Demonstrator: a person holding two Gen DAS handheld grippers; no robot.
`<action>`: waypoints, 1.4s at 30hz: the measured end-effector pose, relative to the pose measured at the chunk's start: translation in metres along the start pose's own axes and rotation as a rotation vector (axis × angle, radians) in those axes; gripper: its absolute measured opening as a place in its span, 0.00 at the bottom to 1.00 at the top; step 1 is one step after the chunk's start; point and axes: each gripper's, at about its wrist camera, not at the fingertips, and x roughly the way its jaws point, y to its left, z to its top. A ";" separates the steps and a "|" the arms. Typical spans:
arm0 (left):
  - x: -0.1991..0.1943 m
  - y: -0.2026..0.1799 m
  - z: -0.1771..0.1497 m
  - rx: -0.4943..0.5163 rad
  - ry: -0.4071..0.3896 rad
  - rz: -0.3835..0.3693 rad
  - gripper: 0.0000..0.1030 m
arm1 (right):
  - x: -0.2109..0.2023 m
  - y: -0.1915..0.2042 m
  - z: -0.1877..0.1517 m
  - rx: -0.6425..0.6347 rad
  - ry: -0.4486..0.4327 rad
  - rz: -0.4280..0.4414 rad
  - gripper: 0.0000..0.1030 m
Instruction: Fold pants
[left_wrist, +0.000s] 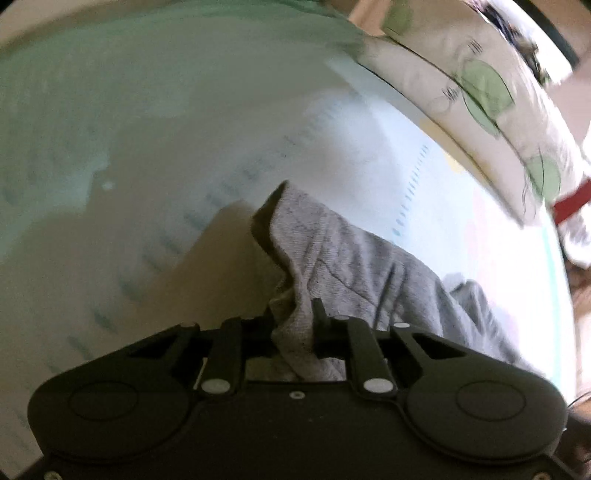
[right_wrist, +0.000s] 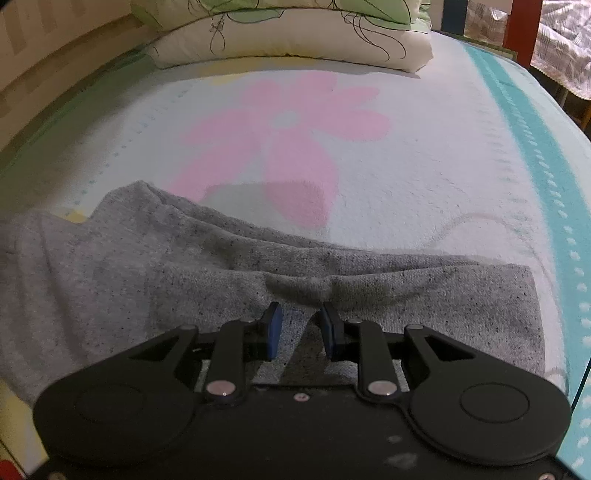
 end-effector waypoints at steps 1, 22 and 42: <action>-0.003 -0.005 0.003 0.012 -0.004 0.000 0.20 | -0.005 -0.002 0.000 0.007 -0.014 -0.001 0.24; -0.087 -0.120 0.010 0.320 -0.079 0.041 0.19 | 0.015 0.061 0.011 -0.004 0.015 0.280 0.24; -0.084 -0.340 -0.088 0.711 -0.091 -0.203 0.19 | -0.100 -0.141 -0.017 0.328 -0.189 0.060 0.19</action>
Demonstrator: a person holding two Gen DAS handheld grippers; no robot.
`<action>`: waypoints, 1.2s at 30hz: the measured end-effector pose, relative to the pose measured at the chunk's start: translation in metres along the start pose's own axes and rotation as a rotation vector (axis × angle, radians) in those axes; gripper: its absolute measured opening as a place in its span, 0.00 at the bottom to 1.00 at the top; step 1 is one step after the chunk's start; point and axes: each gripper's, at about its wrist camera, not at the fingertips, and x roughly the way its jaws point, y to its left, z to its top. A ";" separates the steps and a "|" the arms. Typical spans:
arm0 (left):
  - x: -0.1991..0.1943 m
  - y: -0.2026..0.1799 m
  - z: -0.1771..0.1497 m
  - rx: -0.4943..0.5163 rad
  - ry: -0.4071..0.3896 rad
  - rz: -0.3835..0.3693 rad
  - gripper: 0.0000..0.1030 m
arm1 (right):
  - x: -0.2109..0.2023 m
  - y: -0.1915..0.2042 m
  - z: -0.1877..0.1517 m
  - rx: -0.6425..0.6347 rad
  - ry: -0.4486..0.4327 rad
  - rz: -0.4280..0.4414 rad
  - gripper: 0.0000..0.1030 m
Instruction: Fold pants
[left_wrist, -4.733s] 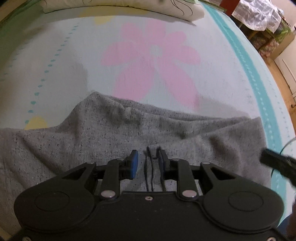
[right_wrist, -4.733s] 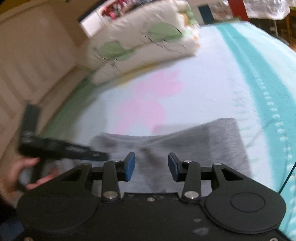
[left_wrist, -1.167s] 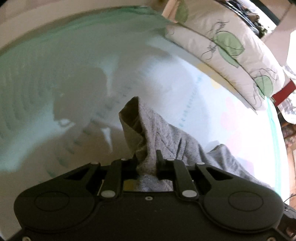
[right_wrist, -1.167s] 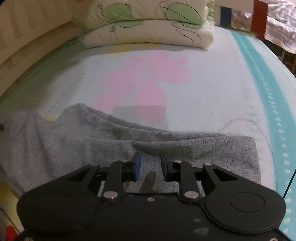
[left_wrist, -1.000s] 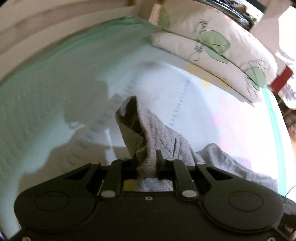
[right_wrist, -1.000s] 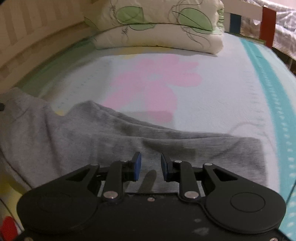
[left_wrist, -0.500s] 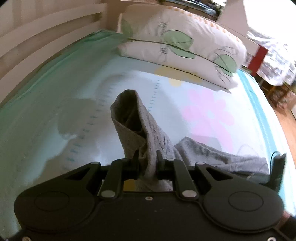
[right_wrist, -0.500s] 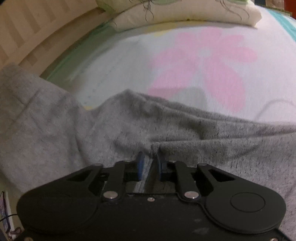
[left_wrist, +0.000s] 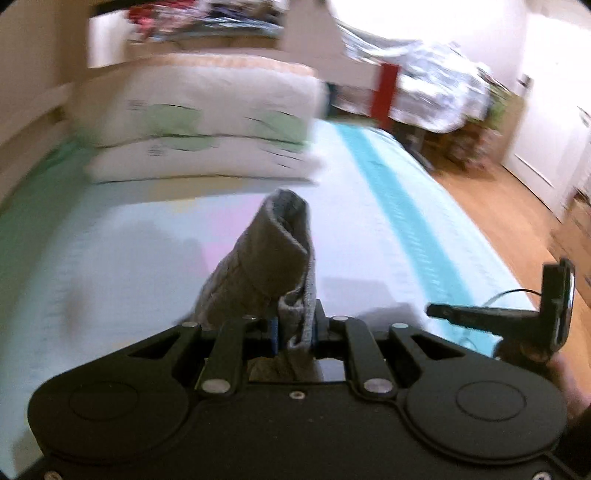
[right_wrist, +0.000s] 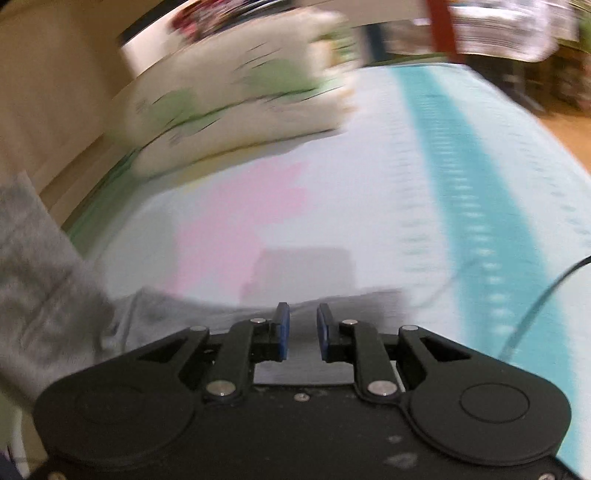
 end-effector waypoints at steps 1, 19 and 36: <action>0.015 -0.016 -0.001 0.008 0.015 -0.020 0.19 | -0.004 -0.015 0.002 0.046 -0.010 -0.018 0.19; 0.140 -0.159 -0.076 0.348 0.201 -0.050 0.44 | 0.001 -0.087 0.000 0.299 -0.052 -0.026 0.24; 0.121 0.017 -0.048 -0.231 0.231 0.012 0.50 | -0.001 0.015 -0.025 -0.261 0.051 0.143 0.24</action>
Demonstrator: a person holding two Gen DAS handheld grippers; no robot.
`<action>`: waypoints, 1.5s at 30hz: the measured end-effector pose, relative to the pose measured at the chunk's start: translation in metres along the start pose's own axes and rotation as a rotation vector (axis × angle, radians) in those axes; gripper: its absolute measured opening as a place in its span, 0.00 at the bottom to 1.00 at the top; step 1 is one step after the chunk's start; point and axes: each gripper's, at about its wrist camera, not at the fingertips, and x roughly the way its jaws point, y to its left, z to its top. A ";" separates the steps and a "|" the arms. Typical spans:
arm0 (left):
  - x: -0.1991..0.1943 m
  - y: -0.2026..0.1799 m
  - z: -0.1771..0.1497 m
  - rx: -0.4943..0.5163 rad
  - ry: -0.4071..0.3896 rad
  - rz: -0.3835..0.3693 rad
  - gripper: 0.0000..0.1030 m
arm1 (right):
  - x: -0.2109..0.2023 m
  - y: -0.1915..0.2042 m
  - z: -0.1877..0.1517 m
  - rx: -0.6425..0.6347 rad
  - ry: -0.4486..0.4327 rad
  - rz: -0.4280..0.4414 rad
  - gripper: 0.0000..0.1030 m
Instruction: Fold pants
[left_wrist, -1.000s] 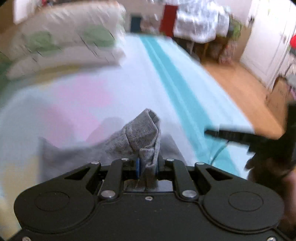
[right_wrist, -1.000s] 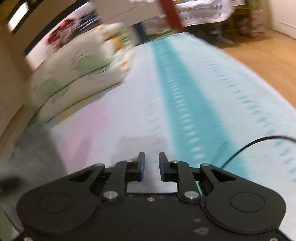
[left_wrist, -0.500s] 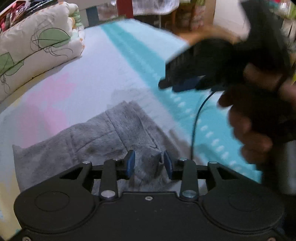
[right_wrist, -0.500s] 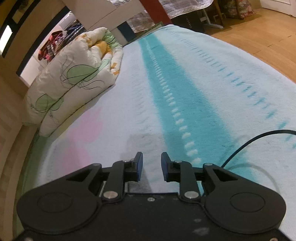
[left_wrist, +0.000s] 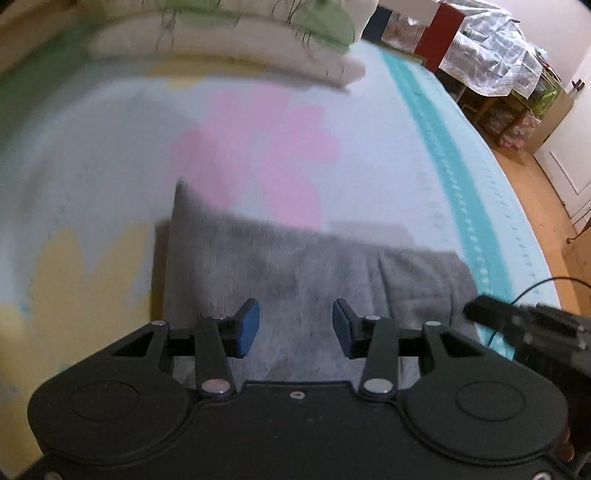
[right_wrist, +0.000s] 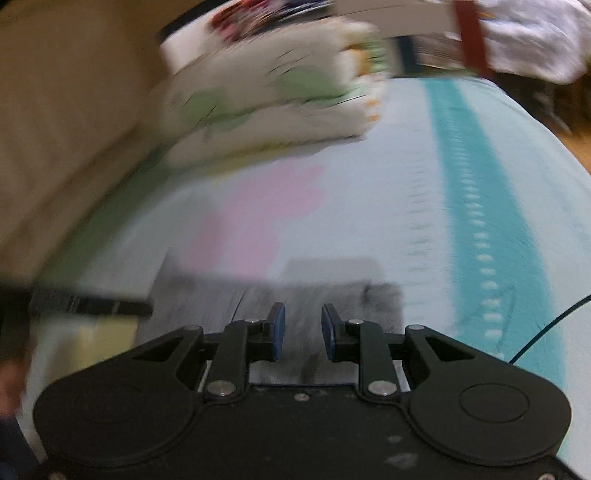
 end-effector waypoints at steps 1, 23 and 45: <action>0.006 0.000 -0.005 0.006 0.013 -0.003 0.50 | 0.004 0.002 -0.004 -0.016 0.041 0.004 0.24; 0.049 0.032 0.052 0.007 -0.004 0.031 0.50 | 0.041 -0.008 0.021 0.162 0.081 -0.019 0.24; 0.097 -0.004 0.041 0.227 -0.031 0.259 0.51 | 0.074 -0.012 0.000 0.061 0.083 -0.160 0.22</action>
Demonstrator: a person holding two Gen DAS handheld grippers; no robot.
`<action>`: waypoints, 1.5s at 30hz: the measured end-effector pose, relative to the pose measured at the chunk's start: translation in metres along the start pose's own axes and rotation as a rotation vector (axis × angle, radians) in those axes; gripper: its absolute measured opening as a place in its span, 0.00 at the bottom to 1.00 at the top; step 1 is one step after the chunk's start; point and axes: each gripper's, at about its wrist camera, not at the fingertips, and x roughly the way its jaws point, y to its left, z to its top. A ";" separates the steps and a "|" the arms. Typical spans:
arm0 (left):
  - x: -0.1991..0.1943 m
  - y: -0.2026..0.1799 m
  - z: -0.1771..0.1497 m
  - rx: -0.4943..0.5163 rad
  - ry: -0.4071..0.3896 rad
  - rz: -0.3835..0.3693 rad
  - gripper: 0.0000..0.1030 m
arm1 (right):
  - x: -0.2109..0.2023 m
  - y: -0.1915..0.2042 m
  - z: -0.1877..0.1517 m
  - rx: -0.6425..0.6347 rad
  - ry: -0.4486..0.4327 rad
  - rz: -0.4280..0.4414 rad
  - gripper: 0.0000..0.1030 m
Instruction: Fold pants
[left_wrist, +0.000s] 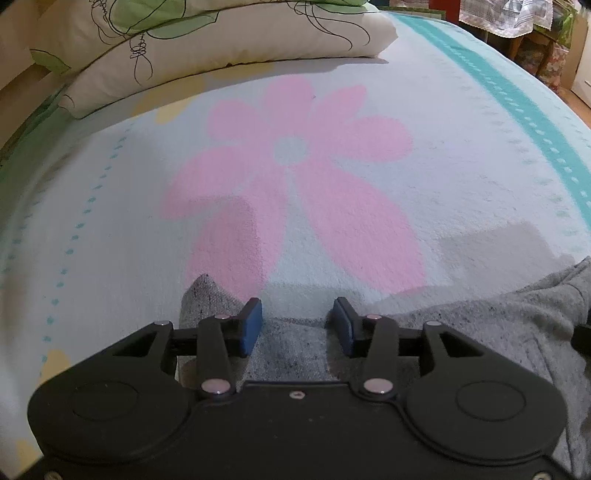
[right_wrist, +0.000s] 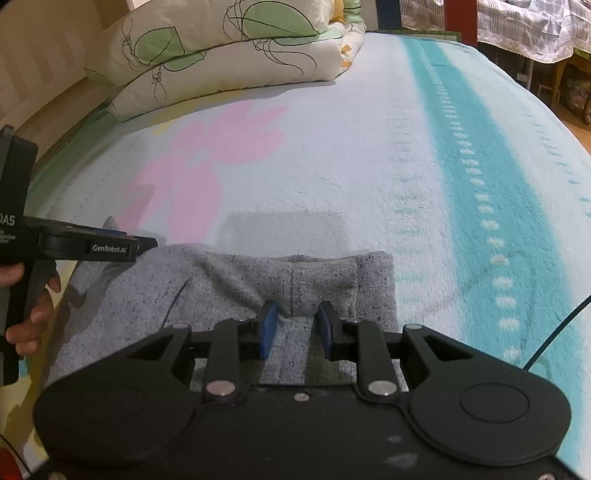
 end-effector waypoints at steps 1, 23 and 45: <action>0.000 -0.001 0.000 -0.002 0.001 0.004 0.51 | 0.000 0.001 -0.001 -0.008 -0.005 -0.002 0.23; -0.115 0.092 -0.056 -0.120 0.015 -0.043 0.65 | -0.067 -0.018 0.004 0.103 -0.110 0.071 0.43; -0.045 0.082 -0.084 -0.190 0.218 -0.173 0.85 | -0.031 -0.057 -0.006 0.135 0.075 0.070 0.55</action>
